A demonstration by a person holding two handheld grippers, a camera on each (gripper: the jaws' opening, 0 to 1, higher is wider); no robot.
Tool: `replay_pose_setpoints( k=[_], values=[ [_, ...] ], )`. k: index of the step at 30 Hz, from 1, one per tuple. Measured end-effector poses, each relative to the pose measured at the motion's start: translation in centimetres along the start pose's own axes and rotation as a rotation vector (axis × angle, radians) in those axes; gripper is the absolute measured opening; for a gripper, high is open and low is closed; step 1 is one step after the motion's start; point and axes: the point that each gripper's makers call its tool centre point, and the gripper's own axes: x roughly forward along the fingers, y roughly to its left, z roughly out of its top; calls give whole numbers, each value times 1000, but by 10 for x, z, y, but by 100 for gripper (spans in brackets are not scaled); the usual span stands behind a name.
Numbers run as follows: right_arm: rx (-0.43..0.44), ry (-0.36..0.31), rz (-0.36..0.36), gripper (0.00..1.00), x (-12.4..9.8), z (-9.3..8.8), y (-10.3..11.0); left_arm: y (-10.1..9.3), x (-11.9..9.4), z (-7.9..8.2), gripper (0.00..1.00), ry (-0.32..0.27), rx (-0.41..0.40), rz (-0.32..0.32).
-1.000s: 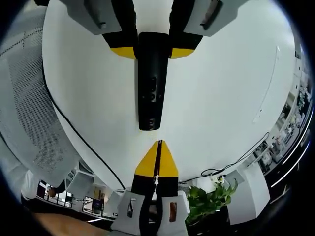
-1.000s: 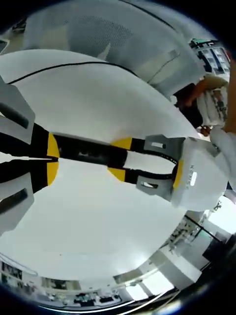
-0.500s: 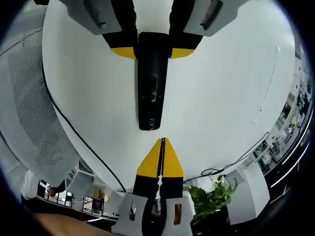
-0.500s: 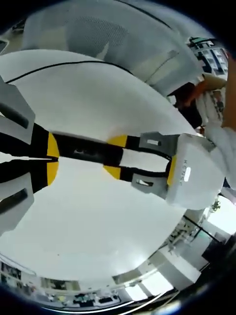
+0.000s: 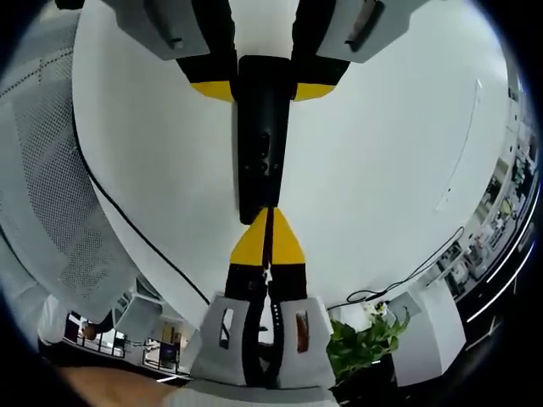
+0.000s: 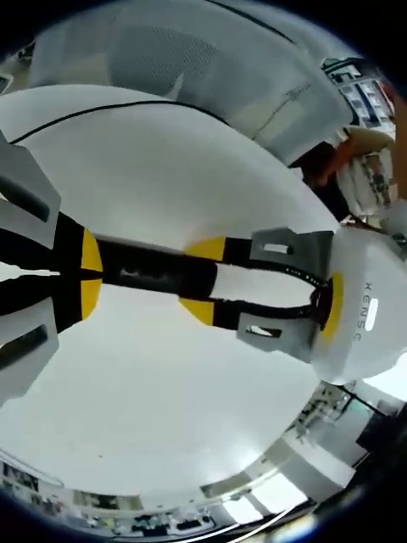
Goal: Press the specified remote control buttons in sequence, fully releasing each button before pressing the next.
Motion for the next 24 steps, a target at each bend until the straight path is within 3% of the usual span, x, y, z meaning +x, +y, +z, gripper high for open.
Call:
replay_pose_setpoints(
  k=[24],
  values=[
    [1,4,27,0,12,-2,6,1,-1,-1,23,4,11,3]
  ],
)
